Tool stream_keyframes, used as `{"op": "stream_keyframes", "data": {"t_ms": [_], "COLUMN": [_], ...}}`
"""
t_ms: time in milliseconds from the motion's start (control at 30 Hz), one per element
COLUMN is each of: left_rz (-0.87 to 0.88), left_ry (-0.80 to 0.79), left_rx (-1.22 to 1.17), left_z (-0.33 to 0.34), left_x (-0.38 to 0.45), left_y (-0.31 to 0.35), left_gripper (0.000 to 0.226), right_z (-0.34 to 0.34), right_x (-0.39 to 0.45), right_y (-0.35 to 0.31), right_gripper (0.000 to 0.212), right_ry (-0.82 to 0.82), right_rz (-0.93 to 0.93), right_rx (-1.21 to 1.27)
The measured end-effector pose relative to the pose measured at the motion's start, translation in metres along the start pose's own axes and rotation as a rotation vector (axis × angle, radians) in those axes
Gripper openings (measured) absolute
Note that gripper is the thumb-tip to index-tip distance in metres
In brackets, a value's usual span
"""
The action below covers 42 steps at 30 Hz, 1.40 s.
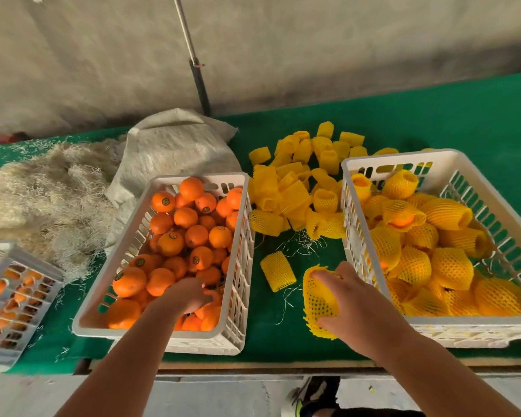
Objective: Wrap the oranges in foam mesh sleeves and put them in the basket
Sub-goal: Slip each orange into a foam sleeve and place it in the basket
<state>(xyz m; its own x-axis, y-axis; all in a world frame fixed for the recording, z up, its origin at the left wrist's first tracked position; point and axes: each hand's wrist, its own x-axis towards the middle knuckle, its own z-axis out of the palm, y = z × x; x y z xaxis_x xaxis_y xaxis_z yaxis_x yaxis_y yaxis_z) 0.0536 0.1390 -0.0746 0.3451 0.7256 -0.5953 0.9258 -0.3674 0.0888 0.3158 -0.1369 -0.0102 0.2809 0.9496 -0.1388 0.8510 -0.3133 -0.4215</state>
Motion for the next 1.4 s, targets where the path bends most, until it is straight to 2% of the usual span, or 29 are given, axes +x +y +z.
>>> {"op": "stream_keyframes", "data": {"t_ms": [100, 200, 233, 300, 367, 433, 467, 500, 567, 600, 667, 767, 967, 1167, 1267, 1400], "left_rz": [-0.128, -0.207, -0.194, -0.178, -0.185, -0.127, -0.063, 0.032, 0.289, 0.364, 0.409, 0.41, 0.325, 0.47, 0.421, 0.267], "left_ry": [-0.047, -0.037, 0.021, 0.239, 0.478, 0.651, 0.656, 0.6, 0.313, 0.163, -0.06, -0.261, -0.371, -0.358, -0.347, -0.307], "left_rx": [-0.056, -0.244, -0.244, -0.227, -0.299, -0.464, -0.642, -0.888, -1.314, -1.402, -1.462, -1.464, -1.456, -1.269, -1.272, -1.396], "left_z": [0.012, 0.017, 0.017, 0.014, 0.0, -0.02, -0.031, -0.042, -0.053, -0.053, -0.045, -0.025, -0.014, -0.025, -0.023, -0.019], "left_x": [0.006, 0.007, 0.005, -0.003, -0.02, -0.043, -0.058, -0.075, -0.109, -0.121, -0.141, -0.157, -0.162, -0.171, -0.171, -0.17], "left_y": [0.005, 0.01, 0.011, 0.014, 0.02, 0.03, 0.039, 0.053, 0.087, 0.105, 0.139, 0.181, 0.21, 0.211, 0.208, 0.206], "left_gripper": [0.069, 0.062, 0.053, 0.042, 0.044, 0.052, 0.057, 0.059, 0.059, 0.06, 0.069, 0.071, 0.059, 0.039, 0.043, 0.067], "right_z": [-0.003, -0.008, -0.01, -0.013, -0.016, -0.019, -0.021, -0.022, -0.025, -0.027, -0.029, -0.032, -0.037, -0.038, -0.036, -0.031], "right_x": [-0.001, 0.0, 0.0, 0.002, 0.004, 0.006, 0.006, 0.007, 0.01, 0.012, 0.014, 0.013, 0.003, -0.001, -0.003, -0.004], "right_y": [0.004, 0.009, 0.011, 0.015, 0.019, 0.023, 0.025, 0.025, 0.024, 0.022, 0.017, 0.016, 0.026, 0.029, 0.024, 0.017], "right_gripper": [0.077, 0.077, 0.077, 0.078, 0.079, 0.081, 0.082, 0.082, 0.081, 0.081, 0.08, 0.082, 0.085, 0.093, 0.09, 0.084], "right_ry": [-0.011, -0.012, -0.009, 0.003, 0.017, 0.029, 0.034, 0.041, 0.062, 0.073, 0.095, 0.127, 0.138, 0.188, 0.189, 0.227], "right_rz": [0.004, 0.016, 0.02, 0.022, 0.024, 0.036, 0.045, 0.052, 0.052, 0.05, 0.043, 0.035, 0.033, 0.0, -0.038, -0.028], "right_rx": [-0.007, -0.019, -0.02, -0.019, -0.014, -0.009, -0.003, 0.003, 0.011, 0.012, 0.017, 0.049, 0.065, 0.131, 0.151, 0.16]}}
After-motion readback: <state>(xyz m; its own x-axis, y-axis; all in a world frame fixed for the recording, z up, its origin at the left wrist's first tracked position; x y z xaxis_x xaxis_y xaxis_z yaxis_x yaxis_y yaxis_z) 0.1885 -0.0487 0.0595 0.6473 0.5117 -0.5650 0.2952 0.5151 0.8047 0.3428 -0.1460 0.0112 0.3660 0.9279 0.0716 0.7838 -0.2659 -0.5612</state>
